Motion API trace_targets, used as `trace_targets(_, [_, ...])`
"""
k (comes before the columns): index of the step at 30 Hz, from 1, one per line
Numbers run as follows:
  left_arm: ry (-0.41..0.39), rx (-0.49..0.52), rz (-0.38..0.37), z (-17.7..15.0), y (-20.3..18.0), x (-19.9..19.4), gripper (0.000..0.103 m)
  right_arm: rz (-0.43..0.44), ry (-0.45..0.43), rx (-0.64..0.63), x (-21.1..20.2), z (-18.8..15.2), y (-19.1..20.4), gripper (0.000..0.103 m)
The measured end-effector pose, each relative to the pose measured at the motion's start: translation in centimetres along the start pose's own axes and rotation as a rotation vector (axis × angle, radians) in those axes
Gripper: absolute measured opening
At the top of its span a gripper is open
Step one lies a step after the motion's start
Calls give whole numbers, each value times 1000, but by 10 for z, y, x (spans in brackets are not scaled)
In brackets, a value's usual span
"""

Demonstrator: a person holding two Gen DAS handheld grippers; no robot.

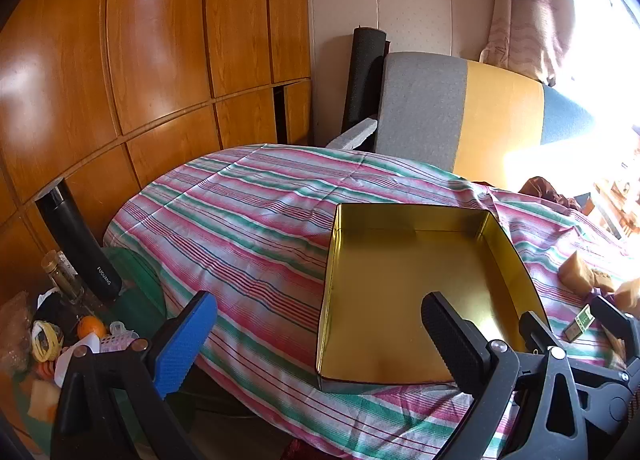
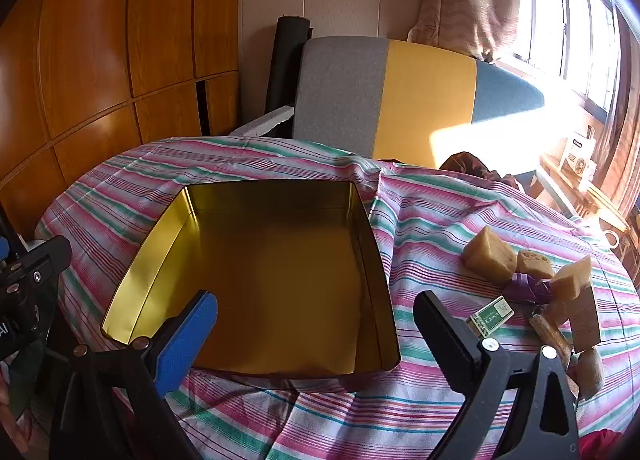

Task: Organize objects
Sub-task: 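Move both tools from the gold tray toward the cluster of items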

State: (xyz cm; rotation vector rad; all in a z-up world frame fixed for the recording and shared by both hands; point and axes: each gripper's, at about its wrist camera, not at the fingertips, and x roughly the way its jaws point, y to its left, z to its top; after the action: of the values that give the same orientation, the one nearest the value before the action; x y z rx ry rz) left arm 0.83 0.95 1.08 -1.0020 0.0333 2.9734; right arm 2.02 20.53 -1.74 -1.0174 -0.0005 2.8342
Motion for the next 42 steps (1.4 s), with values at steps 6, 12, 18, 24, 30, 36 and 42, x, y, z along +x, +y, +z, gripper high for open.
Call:
trace_targets(6, [9,12,-2,-1,-5,3,103,-5,-3,2,0,-1,-5,100])
trace_targets(12, [21,34,-17,-3,-12,9,103,-2,-4,-4,1,-3,-14,100])
trace_targets(18, [56,39,-110,-9,-17,19,103,-17,-2,17,1,-6,-26,100])
trace_targets(24, [77,64,-156,-10,-27,22,103,-32,-3,32,0,-7,-39,100])
trace_targets(30, [82,107,-132,-14,-39,24,103,-48,-8,51,-2,-9,-50,100])
trace_targets(36, [67,150,-141,-16,-48,21,103,-63,-11,76,-6,-12,-64,100])
trace_targets(42, [67,185,-158,-17,-57,19,103,-88,-9,104,-9,-15,-81,100])
